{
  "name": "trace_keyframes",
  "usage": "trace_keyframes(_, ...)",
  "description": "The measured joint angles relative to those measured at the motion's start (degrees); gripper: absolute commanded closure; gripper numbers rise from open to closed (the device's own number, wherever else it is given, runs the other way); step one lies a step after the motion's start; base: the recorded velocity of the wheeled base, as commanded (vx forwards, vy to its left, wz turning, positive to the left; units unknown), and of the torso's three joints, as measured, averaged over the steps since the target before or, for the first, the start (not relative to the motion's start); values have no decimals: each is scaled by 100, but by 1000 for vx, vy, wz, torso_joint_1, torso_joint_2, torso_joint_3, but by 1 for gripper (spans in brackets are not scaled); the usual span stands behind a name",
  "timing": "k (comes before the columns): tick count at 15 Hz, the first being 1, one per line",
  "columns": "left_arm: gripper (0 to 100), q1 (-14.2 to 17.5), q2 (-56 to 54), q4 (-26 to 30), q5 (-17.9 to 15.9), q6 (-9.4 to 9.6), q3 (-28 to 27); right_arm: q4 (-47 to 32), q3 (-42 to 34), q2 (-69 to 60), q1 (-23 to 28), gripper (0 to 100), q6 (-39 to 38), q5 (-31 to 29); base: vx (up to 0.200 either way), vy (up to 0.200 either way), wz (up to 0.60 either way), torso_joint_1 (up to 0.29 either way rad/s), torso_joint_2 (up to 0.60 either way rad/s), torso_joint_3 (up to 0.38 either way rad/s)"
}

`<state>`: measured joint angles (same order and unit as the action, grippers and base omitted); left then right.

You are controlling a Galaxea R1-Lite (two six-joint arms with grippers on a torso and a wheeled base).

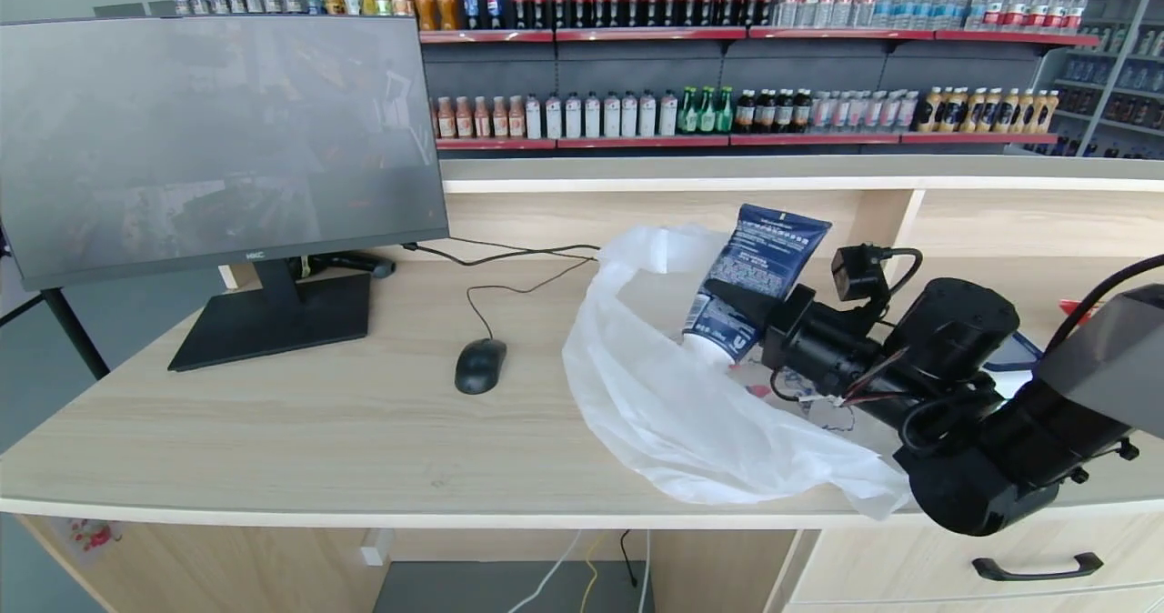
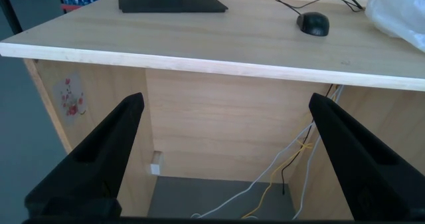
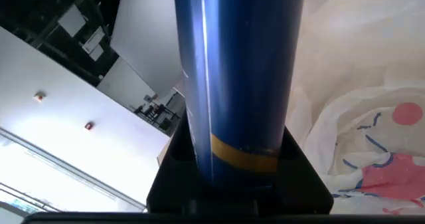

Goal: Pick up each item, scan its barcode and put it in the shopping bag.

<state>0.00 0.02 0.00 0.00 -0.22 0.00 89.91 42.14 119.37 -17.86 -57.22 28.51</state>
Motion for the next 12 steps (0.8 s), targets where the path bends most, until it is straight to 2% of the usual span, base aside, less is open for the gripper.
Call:
trace_keyframes(4, 0, 0, 0, 0, 0, -2, 0, 6, -232, -2, -93, 100, 51, 191, 0, 0, 0, 0, 0, 0)
trace_keyframes(6, 0, 0, 0, 0, 0, -2, 0, 4, -444, 33, -140, 100, 330, 206, 0, 0, 0, 0, 0, 0)
trace_keyframes(12, 0, 0, 0, 0, 0, 6, 0, 4, -560, 113, -187, 100, 574, 205, 0, 0, 0, 0, 0, 0)
